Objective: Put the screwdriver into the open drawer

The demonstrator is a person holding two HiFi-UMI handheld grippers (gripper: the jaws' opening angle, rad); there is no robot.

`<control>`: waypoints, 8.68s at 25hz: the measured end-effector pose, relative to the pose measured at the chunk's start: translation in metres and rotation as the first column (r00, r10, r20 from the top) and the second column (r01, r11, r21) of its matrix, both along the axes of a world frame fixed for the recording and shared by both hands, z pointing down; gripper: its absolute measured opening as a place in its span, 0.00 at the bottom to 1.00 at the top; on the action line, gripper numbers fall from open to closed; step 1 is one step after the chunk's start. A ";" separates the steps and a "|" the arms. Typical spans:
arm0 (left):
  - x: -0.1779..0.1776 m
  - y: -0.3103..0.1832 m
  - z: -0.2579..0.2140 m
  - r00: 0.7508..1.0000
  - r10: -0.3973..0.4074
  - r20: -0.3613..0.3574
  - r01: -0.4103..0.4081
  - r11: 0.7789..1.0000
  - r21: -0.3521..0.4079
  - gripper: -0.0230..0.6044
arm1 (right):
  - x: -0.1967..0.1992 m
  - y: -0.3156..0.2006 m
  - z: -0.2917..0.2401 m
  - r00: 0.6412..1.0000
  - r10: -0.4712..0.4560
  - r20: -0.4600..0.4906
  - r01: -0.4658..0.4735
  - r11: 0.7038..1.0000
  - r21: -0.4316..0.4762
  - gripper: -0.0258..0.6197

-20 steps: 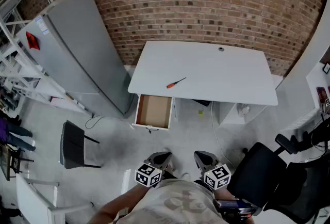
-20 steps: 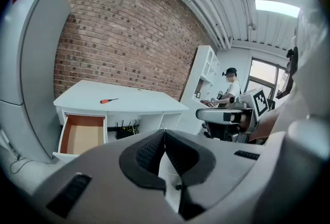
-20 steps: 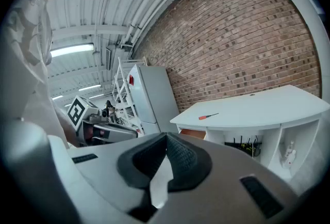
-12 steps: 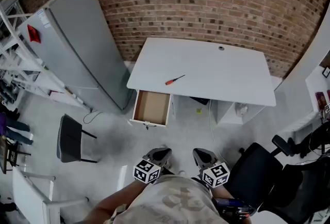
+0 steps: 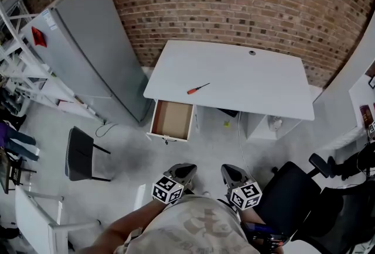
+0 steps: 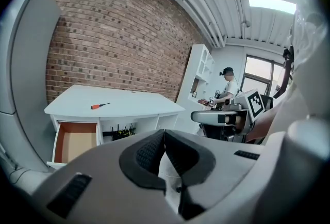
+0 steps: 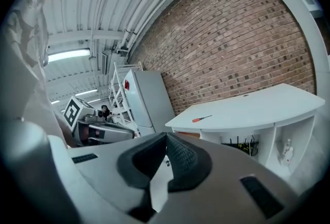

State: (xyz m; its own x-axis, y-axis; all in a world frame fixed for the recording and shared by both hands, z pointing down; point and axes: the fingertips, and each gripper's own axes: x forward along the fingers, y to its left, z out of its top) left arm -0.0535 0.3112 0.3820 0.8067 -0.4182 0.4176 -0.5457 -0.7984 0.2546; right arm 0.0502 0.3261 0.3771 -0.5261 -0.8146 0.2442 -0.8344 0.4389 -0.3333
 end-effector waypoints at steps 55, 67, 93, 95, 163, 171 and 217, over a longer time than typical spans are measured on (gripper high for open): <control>-0.069 -0.070 0.027 1.000 -0.001 -0.010 0.000 0.994 -0.110 0.07 | -0.071 -0.078 0.017 0.999 0.004 -0.036 -0.008 0.993 -0.116 0.08; -0.082 -0.106 0.027 0.998 0.053 -0.032 -0.057 0.992 -0.110 0.07 | -0.085 -0.105 0.019 0.997 0.059 -0.057 -0.067 0.989 -0.132 0.08; -0.169 -0.201 0.013 0.992 0.061 -0.108 -0.068 0.995 -0.067 0.07 | -0.164 -0.196 0.004 0.986 0.123 -0.114 -0.135 0.985 -0.111 0.08; -0.174 -0.201 0.016 0.993 0.057 -0.108 -0.065 0.995 -0.071 0.07 | -0.168 -0.196 0.007 0.986 0.119 -0.116 -0.133 0.984 -0.116 0.08; -0.022 -0.415 0.043 0.968 -0.235 0.093 0.245 0.963 -0.116 0.07 | -0.012 -0.442 0.072 0.987 -0.160 0.003 0.157 0.965 -0.212 0.08; -0.010 -0.427 0.046 0.969 -0.209 0.135 0.225 0.967 -0.121 0.07 | 0.000 -0.448 0.075 0.991 -0.132 0.018 0.133 0.966 -0.224 0.08; 0.052 -0.491 0.152 0.853 0.223 0.471 -0.109 0.960 -0.257 0.38 | 0.051 -0.403 0.104 0.991 0.106 0.080 -0.077 0.949 -0.305 0.08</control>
